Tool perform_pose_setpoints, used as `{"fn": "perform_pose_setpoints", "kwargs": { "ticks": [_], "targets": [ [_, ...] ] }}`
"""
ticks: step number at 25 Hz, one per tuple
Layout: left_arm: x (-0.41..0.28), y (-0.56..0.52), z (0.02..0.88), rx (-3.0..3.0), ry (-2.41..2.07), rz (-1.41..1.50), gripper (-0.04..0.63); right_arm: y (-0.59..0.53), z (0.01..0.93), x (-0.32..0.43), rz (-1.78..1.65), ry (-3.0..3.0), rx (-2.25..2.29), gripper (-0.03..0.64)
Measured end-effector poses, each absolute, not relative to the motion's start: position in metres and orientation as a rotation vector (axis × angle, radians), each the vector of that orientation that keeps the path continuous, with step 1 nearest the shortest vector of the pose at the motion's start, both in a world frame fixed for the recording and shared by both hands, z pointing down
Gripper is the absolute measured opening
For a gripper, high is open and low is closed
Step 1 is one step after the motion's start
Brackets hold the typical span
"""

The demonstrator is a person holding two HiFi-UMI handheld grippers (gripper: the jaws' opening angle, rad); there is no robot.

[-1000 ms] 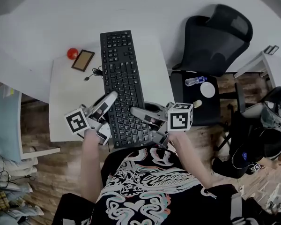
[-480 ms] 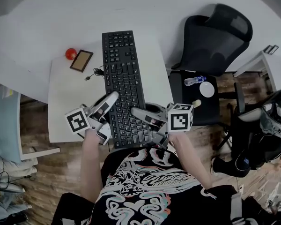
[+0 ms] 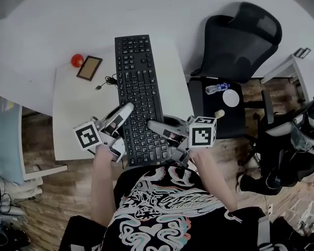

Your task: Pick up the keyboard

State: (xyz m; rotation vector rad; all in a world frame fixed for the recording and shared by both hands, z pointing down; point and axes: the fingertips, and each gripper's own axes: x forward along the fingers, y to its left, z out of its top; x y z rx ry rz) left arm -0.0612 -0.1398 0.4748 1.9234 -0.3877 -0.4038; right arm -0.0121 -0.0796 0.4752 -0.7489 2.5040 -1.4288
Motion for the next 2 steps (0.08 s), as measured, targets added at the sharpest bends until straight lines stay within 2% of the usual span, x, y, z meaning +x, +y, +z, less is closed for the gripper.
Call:
{"fn": "perform_pose_setpoints", "kwargs": {
  "ticks": [2],
  "targets": [
    [-0.0612, -0.1401, 0.4763, 1.927, -0.391, -0.392, 0.150, -0.0794, 0.4764, -0.0118, -1.433, 2.498, -0.748, 0.184]
  ]
}}
